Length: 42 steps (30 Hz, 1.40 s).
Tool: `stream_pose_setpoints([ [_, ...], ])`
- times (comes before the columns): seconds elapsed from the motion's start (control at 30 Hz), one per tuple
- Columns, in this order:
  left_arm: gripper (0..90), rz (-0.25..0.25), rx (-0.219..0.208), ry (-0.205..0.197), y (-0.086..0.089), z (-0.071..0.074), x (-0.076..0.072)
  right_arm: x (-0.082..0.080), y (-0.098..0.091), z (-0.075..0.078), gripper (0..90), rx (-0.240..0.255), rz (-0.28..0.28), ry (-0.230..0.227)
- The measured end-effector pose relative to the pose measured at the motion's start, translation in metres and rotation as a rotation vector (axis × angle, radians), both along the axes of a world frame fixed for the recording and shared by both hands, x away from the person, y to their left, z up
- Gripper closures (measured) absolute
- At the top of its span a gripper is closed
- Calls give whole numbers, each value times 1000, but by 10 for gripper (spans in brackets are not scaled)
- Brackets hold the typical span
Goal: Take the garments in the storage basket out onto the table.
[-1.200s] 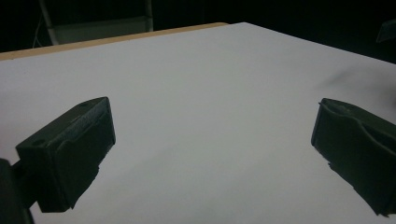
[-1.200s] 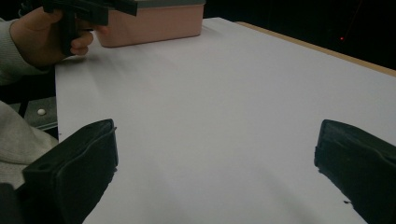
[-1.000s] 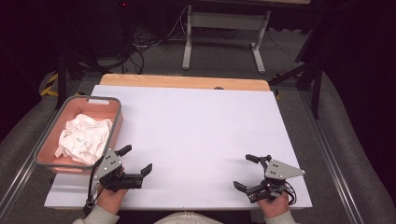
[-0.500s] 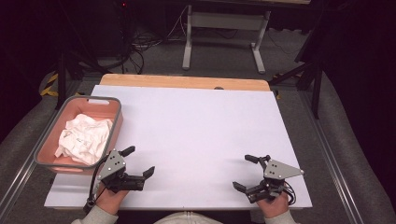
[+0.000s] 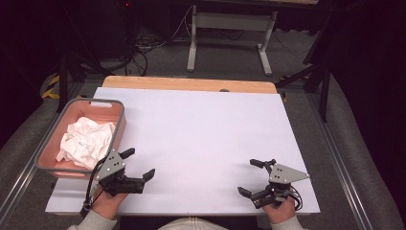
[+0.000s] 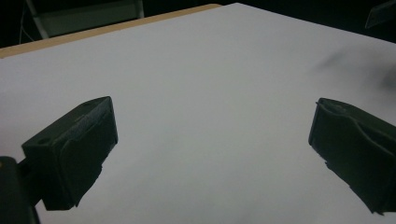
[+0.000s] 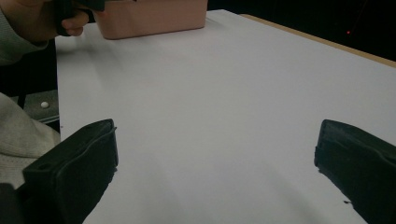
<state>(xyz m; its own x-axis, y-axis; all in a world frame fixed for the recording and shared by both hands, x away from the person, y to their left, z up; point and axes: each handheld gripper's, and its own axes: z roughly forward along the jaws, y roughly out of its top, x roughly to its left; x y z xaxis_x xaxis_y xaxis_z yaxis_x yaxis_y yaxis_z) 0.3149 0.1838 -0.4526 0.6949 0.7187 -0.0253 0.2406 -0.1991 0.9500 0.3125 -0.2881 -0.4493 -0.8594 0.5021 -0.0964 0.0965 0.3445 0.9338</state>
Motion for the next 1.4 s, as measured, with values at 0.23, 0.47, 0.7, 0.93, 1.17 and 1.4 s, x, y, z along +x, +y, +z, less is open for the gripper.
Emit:
stream_pose_setpoints([
  [0.23,22,-7,-2,28,10,10,-1,1,0,-1,2,4,1,9],
  [0.47,23,-31,-35,50,22,18,-1,3,-3,-2,2,22,1,24],
  [0.7,25,-26,-31,61,29,25,-2,3,-2,-2,2,18,4,27],
  [0.93,25,-18,-19,52,33,33,-4,3,-2,-2,2,17,3,29],
  [1.17,20,-30,-4,41,38,42,-6,5,-2,-4,2,18,8,41],
  [1.4,10,-26,40,46,42,50,-5,6,-1,-5,2,12,6,46],
])
